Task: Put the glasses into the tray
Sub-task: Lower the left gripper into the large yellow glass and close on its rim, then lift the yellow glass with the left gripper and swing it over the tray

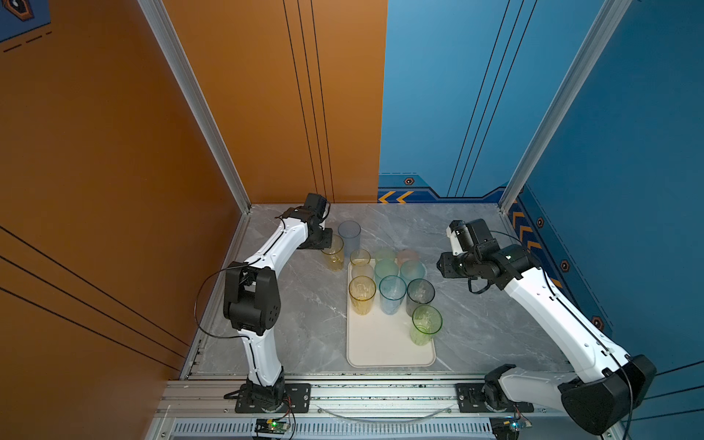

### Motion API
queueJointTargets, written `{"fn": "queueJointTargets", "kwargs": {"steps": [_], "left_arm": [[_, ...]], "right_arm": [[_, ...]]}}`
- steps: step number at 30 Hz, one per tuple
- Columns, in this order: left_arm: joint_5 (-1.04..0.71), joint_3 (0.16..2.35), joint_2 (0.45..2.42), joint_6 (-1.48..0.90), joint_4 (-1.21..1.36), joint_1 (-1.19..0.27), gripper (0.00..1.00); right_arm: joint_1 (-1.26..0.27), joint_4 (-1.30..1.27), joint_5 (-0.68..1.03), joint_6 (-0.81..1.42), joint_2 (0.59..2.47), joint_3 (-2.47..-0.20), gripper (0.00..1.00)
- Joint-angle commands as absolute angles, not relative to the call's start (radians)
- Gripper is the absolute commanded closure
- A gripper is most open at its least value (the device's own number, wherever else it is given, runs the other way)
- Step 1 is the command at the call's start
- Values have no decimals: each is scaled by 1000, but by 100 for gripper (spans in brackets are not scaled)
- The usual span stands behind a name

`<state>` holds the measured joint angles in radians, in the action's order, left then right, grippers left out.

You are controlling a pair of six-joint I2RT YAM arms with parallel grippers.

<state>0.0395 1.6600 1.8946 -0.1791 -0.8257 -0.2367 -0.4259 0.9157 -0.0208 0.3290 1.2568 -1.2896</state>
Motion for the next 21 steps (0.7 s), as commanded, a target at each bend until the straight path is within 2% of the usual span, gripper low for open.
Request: {"fn": "queueJointTargets", "kwargs": {"steps": [1, 11, 21], "left_arm": [[73, 1692, 1877, -160, -862, -239, 98], [108, 1665, 1809, -146, -884, -235, 100], [144, 1598, 1652, -130, -894, -233, 100]], "right_arm": [[-421, 901, 1, 319, 1258, -1294, 60], [-422, 891, 15, 325, 1249, -1278, 60], [-428, 883, 21, 335, 1240, -1270, 60]]}}
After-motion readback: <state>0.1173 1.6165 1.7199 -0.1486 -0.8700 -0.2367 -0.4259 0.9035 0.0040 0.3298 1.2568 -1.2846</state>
